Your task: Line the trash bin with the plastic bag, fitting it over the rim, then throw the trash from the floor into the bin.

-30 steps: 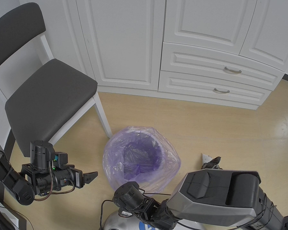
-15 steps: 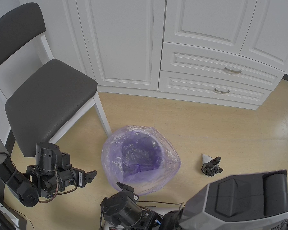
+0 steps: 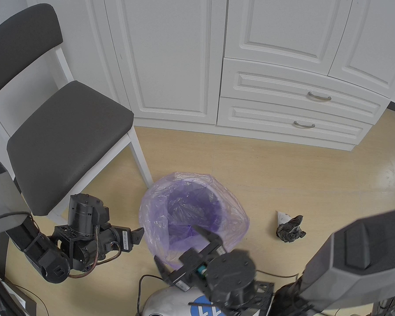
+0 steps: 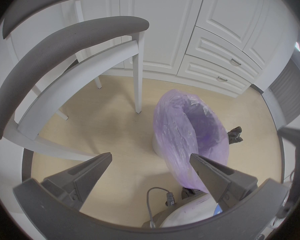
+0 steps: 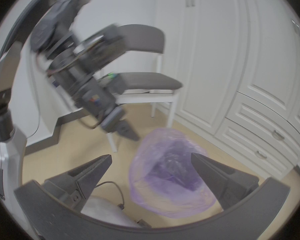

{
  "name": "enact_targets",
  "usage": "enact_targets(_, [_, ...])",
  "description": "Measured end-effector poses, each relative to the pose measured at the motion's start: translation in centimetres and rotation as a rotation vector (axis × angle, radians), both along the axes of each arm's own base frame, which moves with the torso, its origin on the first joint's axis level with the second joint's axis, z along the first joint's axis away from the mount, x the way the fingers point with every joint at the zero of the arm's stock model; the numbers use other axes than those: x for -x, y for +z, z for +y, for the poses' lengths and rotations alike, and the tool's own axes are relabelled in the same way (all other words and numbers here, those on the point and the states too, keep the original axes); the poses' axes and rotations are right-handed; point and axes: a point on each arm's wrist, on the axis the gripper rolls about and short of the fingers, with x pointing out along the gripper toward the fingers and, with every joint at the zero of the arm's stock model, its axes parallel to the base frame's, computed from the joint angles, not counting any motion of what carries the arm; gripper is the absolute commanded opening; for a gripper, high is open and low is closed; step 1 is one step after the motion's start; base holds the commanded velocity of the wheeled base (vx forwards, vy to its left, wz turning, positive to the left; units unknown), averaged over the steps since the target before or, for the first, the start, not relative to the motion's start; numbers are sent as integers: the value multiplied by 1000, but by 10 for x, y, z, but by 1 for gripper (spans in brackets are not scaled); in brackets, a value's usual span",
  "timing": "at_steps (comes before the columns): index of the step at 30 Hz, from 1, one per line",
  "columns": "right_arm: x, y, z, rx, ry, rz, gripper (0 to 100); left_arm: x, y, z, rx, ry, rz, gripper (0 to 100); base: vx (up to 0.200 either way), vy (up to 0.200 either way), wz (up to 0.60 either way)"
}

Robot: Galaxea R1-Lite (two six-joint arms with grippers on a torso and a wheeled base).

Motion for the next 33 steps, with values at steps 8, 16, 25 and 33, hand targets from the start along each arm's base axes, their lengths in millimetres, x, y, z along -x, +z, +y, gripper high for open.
enact_targets(8, [-36,60,-58,-180,-6,-16,100,-12,0,-15,32,7,-19,100,0,0,0])
enact_targets(16, [-36,82,-98,-193,-18,-5,100,-38,-4,-27,21,39,-49,100,0,0,0])
enact_targets(25, [-54,39,-93,-157,-47,23,100,-65,-29,-14,-43,170,-34,100,0,0,0])
enact_targets(33, [-90,-14,-78,-117,-91,52,100,-103,-57,14,-50,288,-16,100,0,0,0])
